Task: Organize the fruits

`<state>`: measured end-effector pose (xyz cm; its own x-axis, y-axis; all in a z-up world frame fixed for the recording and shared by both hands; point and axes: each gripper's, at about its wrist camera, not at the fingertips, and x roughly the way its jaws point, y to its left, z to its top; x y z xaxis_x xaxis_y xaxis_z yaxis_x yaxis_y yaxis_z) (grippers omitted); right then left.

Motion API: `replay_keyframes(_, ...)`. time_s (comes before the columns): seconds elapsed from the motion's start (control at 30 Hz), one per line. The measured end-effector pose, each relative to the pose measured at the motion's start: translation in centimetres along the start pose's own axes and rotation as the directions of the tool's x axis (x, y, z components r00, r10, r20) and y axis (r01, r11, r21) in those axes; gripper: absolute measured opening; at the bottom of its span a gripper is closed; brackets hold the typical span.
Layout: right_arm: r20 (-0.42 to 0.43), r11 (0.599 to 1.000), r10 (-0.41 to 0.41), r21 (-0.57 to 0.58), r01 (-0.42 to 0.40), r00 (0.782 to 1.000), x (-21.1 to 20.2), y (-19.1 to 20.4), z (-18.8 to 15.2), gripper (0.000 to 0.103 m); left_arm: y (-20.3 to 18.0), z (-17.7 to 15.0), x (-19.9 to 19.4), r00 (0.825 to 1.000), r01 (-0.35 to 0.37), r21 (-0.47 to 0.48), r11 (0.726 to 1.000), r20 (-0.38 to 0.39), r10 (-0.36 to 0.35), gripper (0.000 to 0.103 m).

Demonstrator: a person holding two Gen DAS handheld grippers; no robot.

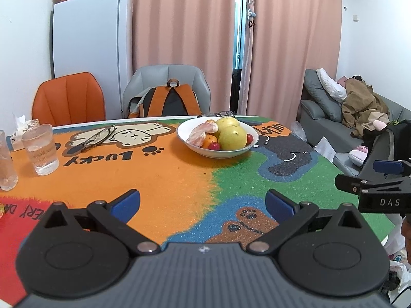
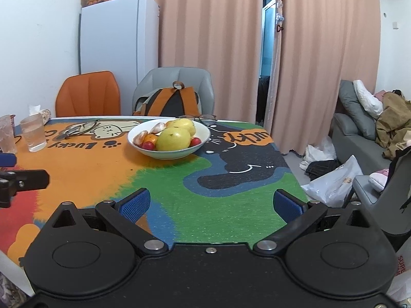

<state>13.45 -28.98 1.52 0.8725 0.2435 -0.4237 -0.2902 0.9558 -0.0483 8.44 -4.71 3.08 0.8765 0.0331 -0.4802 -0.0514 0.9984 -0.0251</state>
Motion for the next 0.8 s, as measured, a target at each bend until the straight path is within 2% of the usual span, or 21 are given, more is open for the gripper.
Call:
replay_keyframes(0.2,0.008,1.0,-0.02,0.0,0.02,1.0,-0.5,-0.7,-0.2,0.103,0.6,-0.5,-1.0,1.0,-0.011,-0.003,1.0,0.02,0.011,0.103)
replay_keyframes(0.47,0.035,0.993,-0.108,-0.049,0.11,0.994,-1.5,-1.3,-1.8,0.103,3.0,-2.0,-3.1,0.998,-0.054,-0.053,0.997,0.036,0.056,0.103)
replay_keyframes(0.8,-0.001,1.0,-0.019,-0.006,0.019,1.0,-3.2,-1.8,-2.6,0.103,3.1,-3.1,-5.0,0.997,-0.053,-0.031,0.998,0.046,0.054,0.103)
